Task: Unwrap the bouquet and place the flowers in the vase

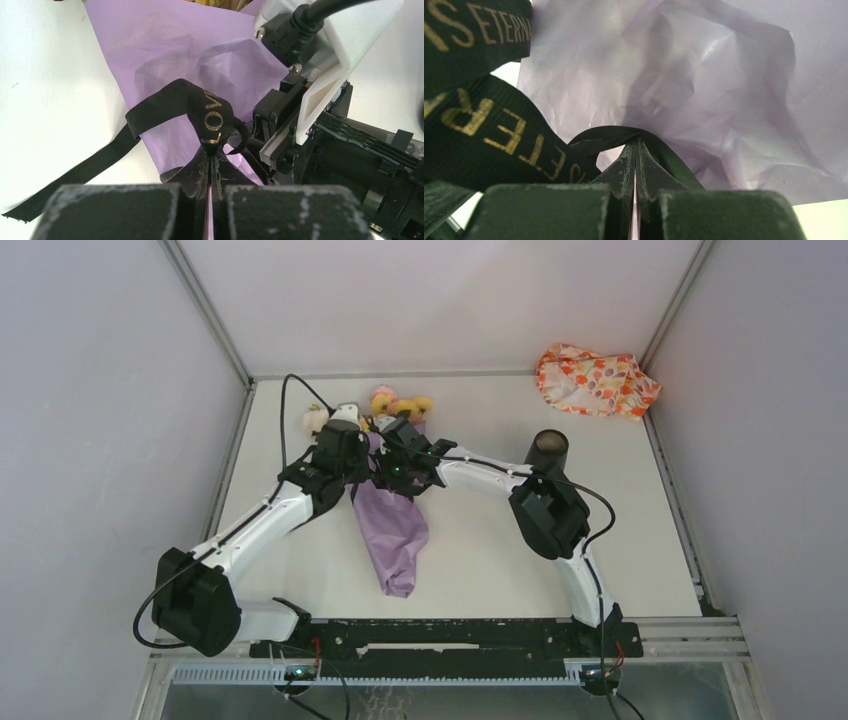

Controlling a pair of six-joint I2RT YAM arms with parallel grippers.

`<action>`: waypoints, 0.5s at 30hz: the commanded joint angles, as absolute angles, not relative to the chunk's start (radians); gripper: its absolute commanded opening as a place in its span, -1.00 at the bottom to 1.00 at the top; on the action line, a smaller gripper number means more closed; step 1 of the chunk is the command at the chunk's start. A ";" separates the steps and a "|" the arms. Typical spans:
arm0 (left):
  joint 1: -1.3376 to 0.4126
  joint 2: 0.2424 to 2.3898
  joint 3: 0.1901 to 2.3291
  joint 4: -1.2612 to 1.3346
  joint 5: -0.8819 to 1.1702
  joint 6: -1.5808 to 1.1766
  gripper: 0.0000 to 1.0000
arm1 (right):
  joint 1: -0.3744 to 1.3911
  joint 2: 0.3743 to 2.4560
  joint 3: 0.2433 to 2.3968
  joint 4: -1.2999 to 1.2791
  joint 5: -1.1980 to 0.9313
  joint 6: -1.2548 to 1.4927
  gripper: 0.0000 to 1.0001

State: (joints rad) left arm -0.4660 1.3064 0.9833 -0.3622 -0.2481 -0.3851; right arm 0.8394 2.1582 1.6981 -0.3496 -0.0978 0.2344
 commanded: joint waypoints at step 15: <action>-0.426 1.264 0.970 -0.353 -0.292 -0.409 -0.53 | 0.697 1.907 1.542 -0.284 0.023 0.279 -1.00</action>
State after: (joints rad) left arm -0.4435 1.3052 0.9813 -0.3660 -0.2623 -0.3935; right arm 0.7303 2.0331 1.5688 -0.3389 -0.0250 0.2516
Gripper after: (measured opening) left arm 0.212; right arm 0.006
